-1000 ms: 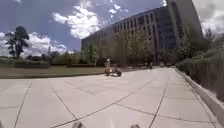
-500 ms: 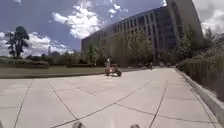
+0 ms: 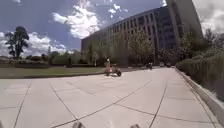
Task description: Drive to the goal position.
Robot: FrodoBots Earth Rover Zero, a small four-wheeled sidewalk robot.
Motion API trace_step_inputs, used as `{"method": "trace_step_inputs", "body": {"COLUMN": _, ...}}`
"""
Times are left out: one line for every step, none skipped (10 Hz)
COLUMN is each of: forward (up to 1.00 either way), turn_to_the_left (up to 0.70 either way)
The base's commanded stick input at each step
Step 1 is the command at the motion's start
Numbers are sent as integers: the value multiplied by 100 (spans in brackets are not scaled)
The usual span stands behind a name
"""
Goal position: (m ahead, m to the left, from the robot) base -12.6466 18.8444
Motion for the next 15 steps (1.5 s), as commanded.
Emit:
{"method": "trace_step_inputs", "body": {"forward": 9, "turn_to_the_left": 0}}
{"method": "trace_step_inputs", "body": {"forward": 9, "turn_to_the_left": 0}}
{"method": "trace_step_inputs", "body": {"forward": 9, "turn_to_the_left": 0}}
{"method": "trace_step_inputs", "body": {"forward": 9, "turn_to_the_left": 0}}
{"method": "trace_step_inputs", "body": {"forward": 9, "turn_to_the_left": 0}}
{"method": "trace_step_inputs", "body": {"forward": 9, "turn_to_the_left": 0}}
{"method": "trace_step_inputs", "body": {"forward": 9, "turn_to_the_left": 0}}
{"method": "trace_step_inputs", "body": {"forward": 9, "turn_to_the_left": 0}}
{"method": "trace_step_inputs", "body": {"forward": 9, "turn_to_the_left": 0}}
{"method": "trace_step_inputs", "body": {"forward": 9, "turn_to_the_left": 0}}
{"method": "trace_step_inputs", "body": {"forward": 9, "turn_to_the_left": 0}}
{"method": "trace_step_inputs", "body": {"forward": 9, "turn_to_the_left": 0}}
{"method": "trace_step_inputs", "body": {"forward": 9, "turn_to_the_left": 0}}
{"method": "trace_step_inputs", "body": {"forward": 9, "turn_to_the_left": 0}}
{"method": "trace_step_inputs", "body": {"forward": 9, "turn_to_the_left": 0}}
